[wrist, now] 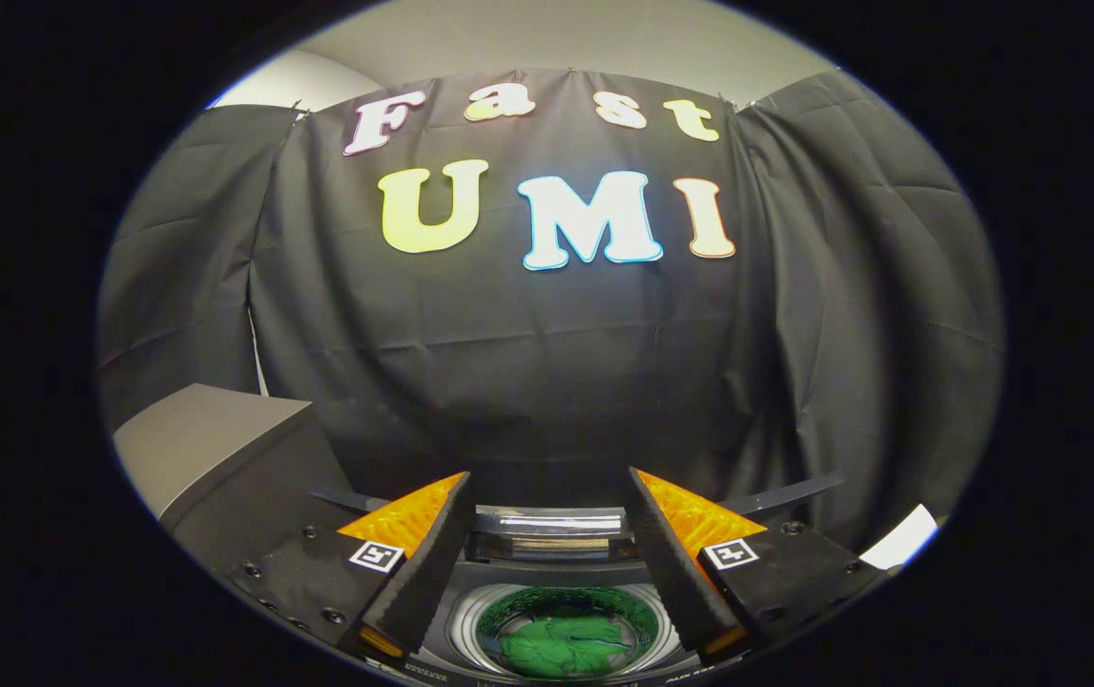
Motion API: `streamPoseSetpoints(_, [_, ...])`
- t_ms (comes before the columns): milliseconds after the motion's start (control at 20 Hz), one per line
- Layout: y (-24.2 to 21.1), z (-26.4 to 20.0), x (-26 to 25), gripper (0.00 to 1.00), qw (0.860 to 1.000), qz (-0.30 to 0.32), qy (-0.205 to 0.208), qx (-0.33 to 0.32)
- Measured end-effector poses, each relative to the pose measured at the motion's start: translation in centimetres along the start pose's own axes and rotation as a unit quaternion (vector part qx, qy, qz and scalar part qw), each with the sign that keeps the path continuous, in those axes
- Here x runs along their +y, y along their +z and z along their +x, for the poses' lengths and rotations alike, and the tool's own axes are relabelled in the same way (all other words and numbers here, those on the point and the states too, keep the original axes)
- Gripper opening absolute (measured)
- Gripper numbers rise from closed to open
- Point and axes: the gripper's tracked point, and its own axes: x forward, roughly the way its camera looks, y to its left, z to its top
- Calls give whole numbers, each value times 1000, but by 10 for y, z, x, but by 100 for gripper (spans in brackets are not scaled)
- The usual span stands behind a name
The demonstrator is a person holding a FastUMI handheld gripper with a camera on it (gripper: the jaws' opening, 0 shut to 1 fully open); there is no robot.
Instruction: Put the clothes into the washing machine and then close the washing machine lid.
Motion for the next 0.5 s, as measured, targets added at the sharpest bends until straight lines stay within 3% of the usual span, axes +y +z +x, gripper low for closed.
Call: streamPoseSetpoints(500, [-36,-31,3,98,1000,20,2,24])
